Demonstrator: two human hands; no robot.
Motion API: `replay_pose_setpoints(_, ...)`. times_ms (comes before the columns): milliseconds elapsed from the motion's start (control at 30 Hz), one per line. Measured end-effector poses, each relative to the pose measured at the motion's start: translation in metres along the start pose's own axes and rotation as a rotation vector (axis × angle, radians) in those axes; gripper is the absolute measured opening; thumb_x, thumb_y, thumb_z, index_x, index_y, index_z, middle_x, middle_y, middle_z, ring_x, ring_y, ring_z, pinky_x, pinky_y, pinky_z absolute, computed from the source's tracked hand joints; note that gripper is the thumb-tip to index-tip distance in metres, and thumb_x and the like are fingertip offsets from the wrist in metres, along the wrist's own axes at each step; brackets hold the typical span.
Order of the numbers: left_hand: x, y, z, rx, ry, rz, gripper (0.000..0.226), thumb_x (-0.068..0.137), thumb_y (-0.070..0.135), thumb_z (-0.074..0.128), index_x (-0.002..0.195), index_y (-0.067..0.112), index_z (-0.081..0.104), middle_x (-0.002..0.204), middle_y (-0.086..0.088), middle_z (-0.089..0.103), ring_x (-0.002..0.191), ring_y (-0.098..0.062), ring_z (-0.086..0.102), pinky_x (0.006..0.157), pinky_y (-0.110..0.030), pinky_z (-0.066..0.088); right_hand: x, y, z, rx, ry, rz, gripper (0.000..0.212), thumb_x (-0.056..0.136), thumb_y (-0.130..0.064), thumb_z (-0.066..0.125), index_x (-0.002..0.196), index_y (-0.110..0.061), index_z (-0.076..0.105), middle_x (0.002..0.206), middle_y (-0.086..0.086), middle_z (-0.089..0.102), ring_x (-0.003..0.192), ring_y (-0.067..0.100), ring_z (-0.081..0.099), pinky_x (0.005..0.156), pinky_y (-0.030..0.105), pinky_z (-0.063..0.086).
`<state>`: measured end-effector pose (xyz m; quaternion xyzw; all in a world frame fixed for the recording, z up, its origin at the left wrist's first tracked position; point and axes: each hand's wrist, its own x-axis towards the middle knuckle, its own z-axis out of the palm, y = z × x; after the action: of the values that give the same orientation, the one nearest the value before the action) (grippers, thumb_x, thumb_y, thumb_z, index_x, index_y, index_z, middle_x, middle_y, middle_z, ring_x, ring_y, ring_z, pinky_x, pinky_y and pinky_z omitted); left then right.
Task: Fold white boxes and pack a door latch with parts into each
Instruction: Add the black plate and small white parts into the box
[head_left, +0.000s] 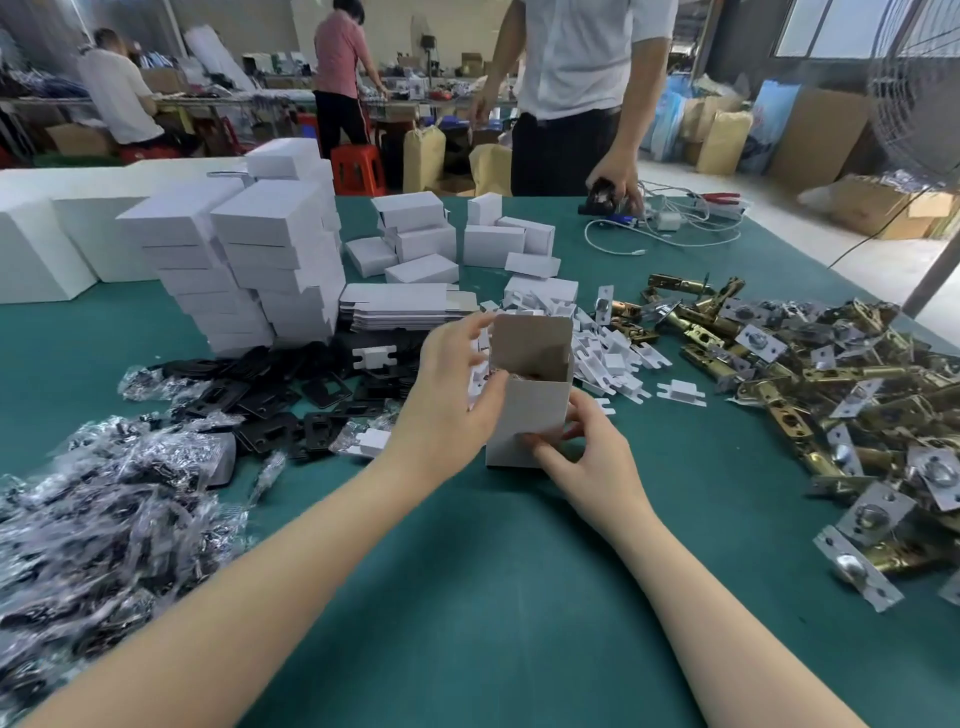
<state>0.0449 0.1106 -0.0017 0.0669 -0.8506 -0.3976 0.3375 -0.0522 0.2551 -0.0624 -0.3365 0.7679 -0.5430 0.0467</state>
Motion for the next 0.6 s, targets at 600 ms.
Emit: replay_pose_setpoints(600, -0.009, -0.011, 0.023, -0.282, 0.180, -0.049, 0.017, 0.093, 0.024, 0.056, 0.094, 0.034, 0.070, 0.102, 0.022, 0.068, 0.104, -0.005, 0.063, 0.085, -0.016, 0.048, 0.017, -0.039, -0.010, 0.272, 0.235, -0.096, 0.014, 0.094, -0.018, 0.065, 0.091, -0.032, 0.064, 0.086, -0.016, 0.067, 0.078, 0.002, 0.061, 0.069, 0.020, 0.046)
